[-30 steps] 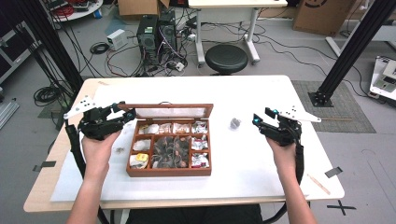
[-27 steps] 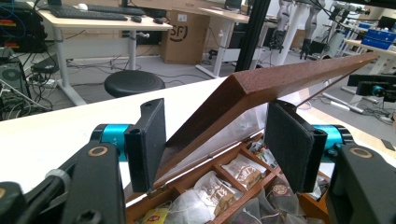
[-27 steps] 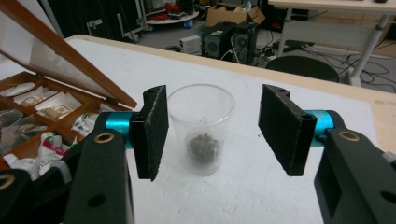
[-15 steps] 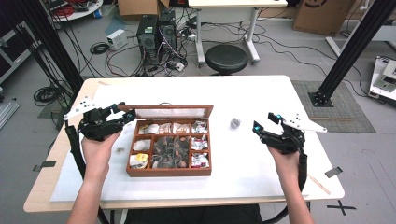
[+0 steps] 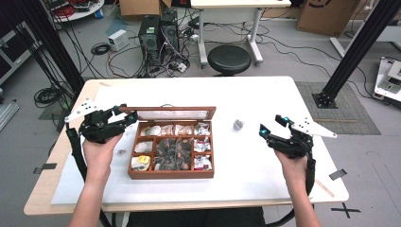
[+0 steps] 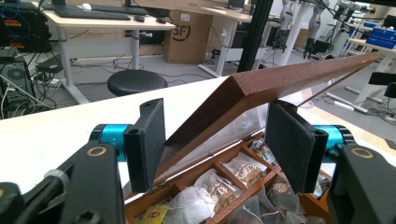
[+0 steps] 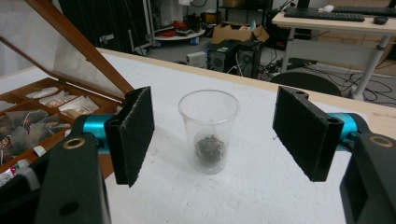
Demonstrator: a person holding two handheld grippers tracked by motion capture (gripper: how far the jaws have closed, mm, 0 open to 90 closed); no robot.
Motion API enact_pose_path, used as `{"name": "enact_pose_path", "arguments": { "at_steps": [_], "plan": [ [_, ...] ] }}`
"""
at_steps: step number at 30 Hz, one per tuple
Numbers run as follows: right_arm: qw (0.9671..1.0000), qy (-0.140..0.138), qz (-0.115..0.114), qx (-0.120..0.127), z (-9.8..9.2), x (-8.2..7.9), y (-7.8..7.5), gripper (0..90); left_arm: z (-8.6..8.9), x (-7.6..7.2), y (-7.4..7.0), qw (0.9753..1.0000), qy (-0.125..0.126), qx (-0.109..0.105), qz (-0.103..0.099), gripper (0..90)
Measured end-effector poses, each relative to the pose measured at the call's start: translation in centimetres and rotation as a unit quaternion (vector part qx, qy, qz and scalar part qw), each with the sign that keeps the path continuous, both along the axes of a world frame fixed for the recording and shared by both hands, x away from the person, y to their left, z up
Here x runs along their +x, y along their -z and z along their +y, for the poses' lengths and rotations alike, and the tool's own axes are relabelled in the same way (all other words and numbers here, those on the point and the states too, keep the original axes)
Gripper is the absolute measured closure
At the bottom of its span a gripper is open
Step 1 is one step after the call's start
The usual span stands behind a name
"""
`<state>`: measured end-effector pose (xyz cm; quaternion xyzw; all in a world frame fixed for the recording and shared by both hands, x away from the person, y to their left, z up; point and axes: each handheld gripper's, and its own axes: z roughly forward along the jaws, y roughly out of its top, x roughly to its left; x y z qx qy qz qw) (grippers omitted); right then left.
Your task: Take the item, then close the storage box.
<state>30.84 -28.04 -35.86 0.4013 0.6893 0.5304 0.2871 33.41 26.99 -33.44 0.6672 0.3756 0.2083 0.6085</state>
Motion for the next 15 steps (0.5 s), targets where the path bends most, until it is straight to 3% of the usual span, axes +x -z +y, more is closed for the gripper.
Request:
{"name": "enact_pose_path", "arguments": {
  "at_steps": [15],
  "plan": [
    [1.0000, 0.004, -0.001, 0.004, -0.20, 0.16, -0.14, 29.5, -0.08, -0.30, 0.03, 1.0000, -0.002, 0.005, 0.000, 38.4]
  ]
}}
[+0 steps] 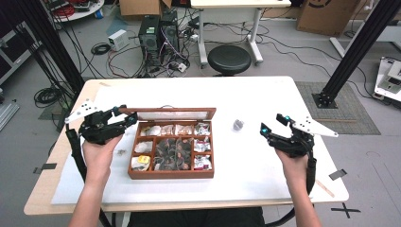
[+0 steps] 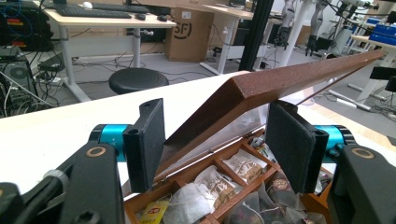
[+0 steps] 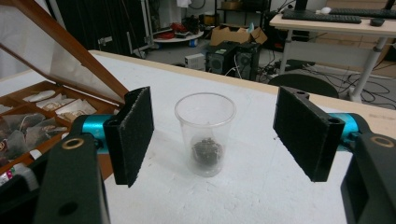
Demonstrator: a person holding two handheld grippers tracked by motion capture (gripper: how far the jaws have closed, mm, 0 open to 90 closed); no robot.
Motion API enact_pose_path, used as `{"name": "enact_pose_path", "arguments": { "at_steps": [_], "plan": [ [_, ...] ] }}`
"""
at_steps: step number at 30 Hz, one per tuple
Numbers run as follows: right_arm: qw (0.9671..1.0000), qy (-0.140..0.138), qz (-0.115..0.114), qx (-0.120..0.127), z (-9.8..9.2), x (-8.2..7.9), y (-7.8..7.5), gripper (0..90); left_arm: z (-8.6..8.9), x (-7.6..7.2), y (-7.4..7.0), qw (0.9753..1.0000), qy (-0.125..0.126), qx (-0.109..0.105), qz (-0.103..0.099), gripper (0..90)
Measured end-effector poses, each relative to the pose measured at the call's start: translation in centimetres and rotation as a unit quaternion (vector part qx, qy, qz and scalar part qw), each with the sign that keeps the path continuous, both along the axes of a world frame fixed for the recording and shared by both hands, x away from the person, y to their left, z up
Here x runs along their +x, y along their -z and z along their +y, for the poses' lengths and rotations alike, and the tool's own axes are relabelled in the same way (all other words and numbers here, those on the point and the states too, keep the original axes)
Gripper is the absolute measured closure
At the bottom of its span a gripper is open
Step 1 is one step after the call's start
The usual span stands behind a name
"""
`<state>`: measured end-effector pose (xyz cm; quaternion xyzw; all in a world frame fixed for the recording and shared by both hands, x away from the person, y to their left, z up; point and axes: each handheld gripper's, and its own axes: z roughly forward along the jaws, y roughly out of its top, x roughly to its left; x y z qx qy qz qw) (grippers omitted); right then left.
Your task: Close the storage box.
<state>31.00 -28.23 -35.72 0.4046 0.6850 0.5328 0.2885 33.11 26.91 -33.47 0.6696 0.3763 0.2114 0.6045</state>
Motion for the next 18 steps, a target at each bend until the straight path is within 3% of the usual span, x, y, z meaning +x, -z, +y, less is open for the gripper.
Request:
{"name": "enact_pose_path", "arguments": {
  "at_steps": [12, 18],
  "plan": [
    [1.0000, -0.002, -0.003, -0.007, 0.17, 0.45, 0.16, 29.6, -0.29, -0.33, -0.11, 0.9999, -0.015, 0.004, 0.006, 37.4],
    [1.0000, 0.003, -0.005, -0.003, -0.28, 0.38, 0.25, 29.6, -0.22, -0.31, -0.18, 0.9999, -0.010, 0.010, 0.006, 37.3]
  ]
}}
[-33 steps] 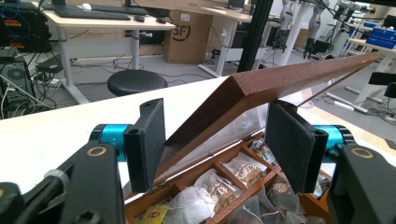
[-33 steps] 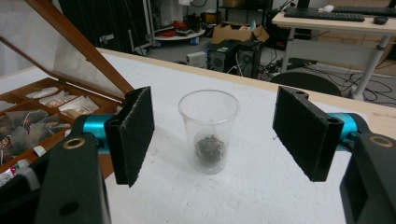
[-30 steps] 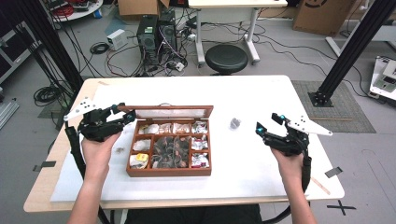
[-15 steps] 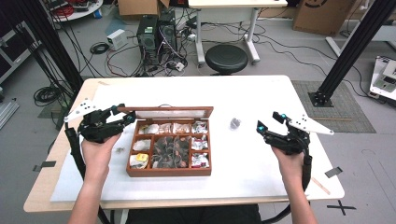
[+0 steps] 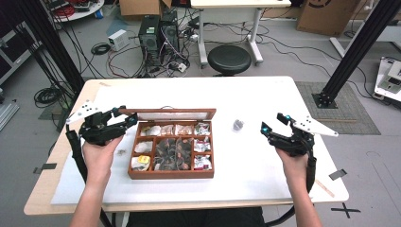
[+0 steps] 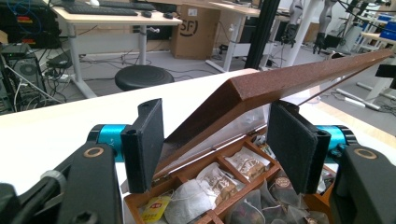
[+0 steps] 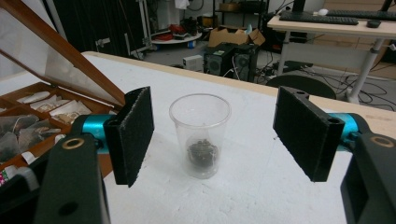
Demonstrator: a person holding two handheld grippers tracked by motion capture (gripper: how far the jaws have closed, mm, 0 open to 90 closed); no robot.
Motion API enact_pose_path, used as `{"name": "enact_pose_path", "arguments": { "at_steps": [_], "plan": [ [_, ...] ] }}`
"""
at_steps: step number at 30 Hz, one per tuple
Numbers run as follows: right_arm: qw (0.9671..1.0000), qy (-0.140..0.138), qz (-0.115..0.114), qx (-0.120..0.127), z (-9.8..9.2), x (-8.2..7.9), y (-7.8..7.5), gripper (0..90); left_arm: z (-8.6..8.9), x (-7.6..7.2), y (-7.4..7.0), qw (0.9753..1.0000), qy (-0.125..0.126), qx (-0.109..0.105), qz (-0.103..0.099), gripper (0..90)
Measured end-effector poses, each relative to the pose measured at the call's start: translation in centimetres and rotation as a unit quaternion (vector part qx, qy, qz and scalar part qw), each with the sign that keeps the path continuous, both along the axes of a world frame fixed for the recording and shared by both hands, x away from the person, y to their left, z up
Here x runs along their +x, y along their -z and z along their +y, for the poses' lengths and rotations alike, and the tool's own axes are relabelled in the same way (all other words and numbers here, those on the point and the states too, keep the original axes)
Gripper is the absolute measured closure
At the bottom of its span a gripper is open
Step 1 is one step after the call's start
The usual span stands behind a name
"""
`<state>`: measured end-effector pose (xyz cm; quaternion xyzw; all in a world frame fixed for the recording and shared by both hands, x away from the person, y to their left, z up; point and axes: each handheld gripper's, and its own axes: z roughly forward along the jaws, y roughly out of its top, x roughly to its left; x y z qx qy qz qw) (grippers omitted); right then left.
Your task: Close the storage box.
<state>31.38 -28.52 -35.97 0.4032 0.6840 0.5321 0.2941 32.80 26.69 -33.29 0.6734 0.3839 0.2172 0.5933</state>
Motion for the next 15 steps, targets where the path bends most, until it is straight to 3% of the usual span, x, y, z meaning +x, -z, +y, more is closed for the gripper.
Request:
{"name": "enact_pose_path", "arguments": {
  "at_steps": [15],
  "plan": [
    [1.0000, 0.000, -0.003, -0.001, 0.20, 0.09, -0.18, 29.5, -0.48, -0.88, -0.48, 0.9988, -0.026, 0.041, 0.004, 35.2]
  ]
}}
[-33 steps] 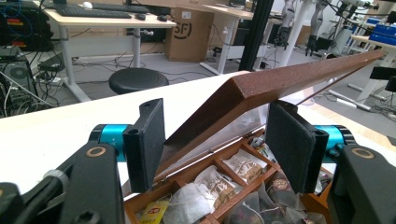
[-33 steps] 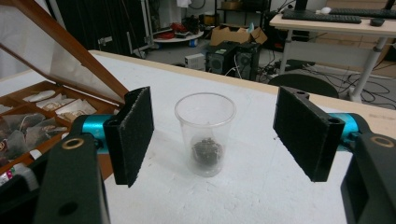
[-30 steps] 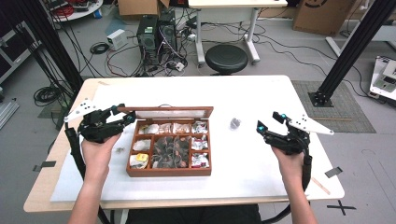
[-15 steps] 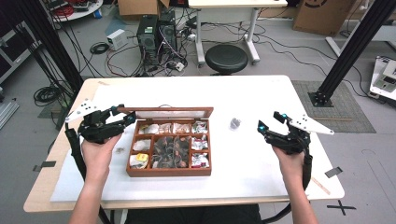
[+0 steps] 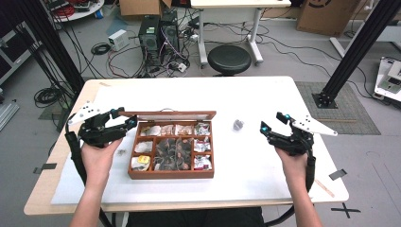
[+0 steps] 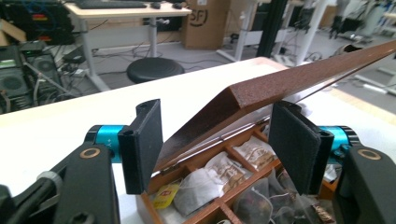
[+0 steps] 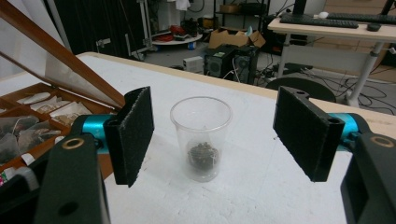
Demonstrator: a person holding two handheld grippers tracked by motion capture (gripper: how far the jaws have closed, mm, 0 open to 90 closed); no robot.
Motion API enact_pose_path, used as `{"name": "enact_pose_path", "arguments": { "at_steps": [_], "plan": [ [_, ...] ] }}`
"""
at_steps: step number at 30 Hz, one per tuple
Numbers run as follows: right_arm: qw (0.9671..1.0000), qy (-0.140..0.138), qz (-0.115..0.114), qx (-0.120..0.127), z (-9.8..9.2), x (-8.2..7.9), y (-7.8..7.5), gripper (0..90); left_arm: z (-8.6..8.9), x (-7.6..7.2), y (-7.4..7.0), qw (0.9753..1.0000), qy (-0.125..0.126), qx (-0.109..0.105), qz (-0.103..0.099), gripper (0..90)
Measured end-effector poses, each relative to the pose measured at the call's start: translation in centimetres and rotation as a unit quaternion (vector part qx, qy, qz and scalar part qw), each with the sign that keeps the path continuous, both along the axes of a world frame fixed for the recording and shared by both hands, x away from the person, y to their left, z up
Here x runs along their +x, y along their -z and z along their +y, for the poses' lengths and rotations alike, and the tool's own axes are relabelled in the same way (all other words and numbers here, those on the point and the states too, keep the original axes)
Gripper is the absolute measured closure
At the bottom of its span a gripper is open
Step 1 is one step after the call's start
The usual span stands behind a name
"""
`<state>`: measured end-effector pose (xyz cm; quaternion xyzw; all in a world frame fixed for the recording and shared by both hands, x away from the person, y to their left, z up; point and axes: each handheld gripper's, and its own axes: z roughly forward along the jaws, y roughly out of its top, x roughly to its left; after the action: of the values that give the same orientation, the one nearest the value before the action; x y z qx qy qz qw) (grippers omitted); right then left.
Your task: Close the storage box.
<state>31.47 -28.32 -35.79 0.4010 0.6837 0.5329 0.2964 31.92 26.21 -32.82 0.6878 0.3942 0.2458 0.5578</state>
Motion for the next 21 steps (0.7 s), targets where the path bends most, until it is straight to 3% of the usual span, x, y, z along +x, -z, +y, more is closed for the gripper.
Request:
{"name": "enact_pose_path", "arguments": {
  "at_steps": [9, 15, 21],
  "plan": [
    [1.0000, 0.005, -0.004, 0.003, -0.2, -0.1, -0.1, 29.5, 0.0, -0.4, 0.3, 0.9999, -0.008, -0.005, 0.009, 33.5],
    [0.9999, 0.009, -0.003, 0.004, -0.1, -0.2, -0.1, 29.5, 0.2, -0.7, 0.6, 0.9994, -0.009, -0.023, 0.024, 32.6],
    [0.9999, 0.010, -0.007, 0.004, -0.1, -0.2, -0.1, 29.5, 0.9, -1.1, 1.1, 0.9973, -0.018, -0.049, 0.051, 32.6]
  ]
}}
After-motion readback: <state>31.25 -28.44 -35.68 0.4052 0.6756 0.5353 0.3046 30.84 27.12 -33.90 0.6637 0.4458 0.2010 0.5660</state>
